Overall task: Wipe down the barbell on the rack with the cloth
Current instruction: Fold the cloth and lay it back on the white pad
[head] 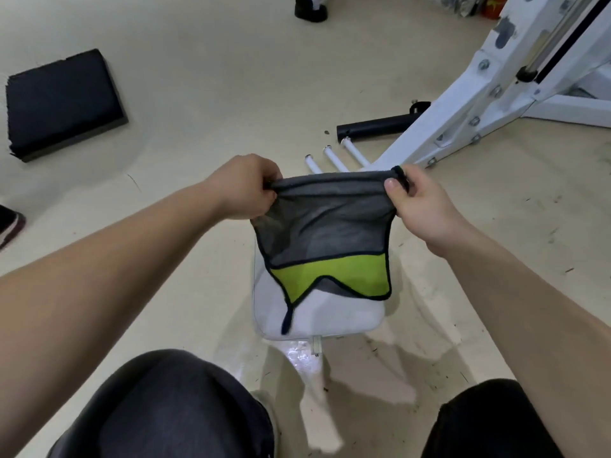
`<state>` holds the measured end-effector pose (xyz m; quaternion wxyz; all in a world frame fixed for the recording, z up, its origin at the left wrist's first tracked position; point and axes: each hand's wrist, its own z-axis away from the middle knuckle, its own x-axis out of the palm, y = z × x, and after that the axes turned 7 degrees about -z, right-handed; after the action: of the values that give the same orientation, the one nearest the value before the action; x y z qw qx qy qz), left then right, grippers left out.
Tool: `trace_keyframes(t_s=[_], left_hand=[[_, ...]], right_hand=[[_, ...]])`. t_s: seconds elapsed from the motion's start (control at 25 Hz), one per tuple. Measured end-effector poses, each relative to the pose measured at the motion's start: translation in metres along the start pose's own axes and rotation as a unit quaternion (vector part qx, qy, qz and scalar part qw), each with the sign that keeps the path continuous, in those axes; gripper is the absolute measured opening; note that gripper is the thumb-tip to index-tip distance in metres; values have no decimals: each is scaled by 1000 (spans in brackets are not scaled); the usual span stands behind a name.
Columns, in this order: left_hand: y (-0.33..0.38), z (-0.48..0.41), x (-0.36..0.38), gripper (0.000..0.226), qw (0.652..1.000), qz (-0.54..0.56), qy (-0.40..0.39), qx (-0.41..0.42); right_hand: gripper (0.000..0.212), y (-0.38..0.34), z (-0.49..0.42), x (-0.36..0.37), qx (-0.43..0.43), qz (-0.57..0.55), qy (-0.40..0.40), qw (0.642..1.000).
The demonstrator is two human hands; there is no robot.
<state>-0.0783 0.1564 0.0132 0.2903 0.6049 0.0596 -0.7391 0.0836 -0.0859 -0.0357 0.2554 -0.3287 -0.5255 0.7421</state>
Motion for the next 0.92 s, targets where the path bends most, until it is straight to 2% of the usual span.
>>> trace_keyframes(t_s=[0.08, 0.16, 0.24, 0.32, 0.36, 0.4, 0.44, 0.52, 0.56, 0.64, 0.72, 0.8, 0.84, 0.92], left_hand=[[-8, 6, 12, 20, 999, -22, 29, 12], [-13, 15, 22, 18, 997, -47, 8, 54], [-10, 34, 37, 17, 987, -71, -77, 118], [-4, 47, 55, 18, 966, -69, -213, 128], [-3, 46, 64, 20, 958, -73, -254, 110], [-3, 39, 72, 23, 959, -90, -256, 79], [-7, 29, 81, 28, 966, -114, -228, 40], [-15, 13, 97, 52, 974, -135, -174, -60], [-19, 8, 104, 69, 975, -109, -165, -105], [-23, 8, 118, 86, 971, -57, -168, -159], [-26, 9, 127, 73, 970, -70, -160, -170], [-27, 10, 126, 46, 974, -16, -140, -177], [-27, 12, 124, 36, 973, 70, -127, -182], [-27, 16, 116, 27, 934, 277, -129, -188]], right_hand=[[8, 12, 7, -3, 1, -4, -13, 1000], [19, 21, 15, -15, -8, 24, -54, 998], [28, 28, 22, -25, 11, 118, -128, 985], [33, 42, 29, -28, 72, 253, -234, 936], [33, 50, 31, -26, 108, 294, -263, 913], [31, 58, 33, -23, 123, 302, -252, 911], [29, 67, 33, -18, 117, 284, -200, 931], [38, 82, 27, -5, 116, 198, -31, 973], [48, 87, 23, 4, 149, 141, 26, 978], [48, 102, 22, 25, 227, 20, 54, 972], [32, 116, 22, 37, 286, -89, 59, 952], [25, 117, 19, 33, 275, -142, 86, 947], [23, 116, 17, 29, 251, -142, 96, 953], [24, 110, 13, 23, 200, -120, 100, 967]])
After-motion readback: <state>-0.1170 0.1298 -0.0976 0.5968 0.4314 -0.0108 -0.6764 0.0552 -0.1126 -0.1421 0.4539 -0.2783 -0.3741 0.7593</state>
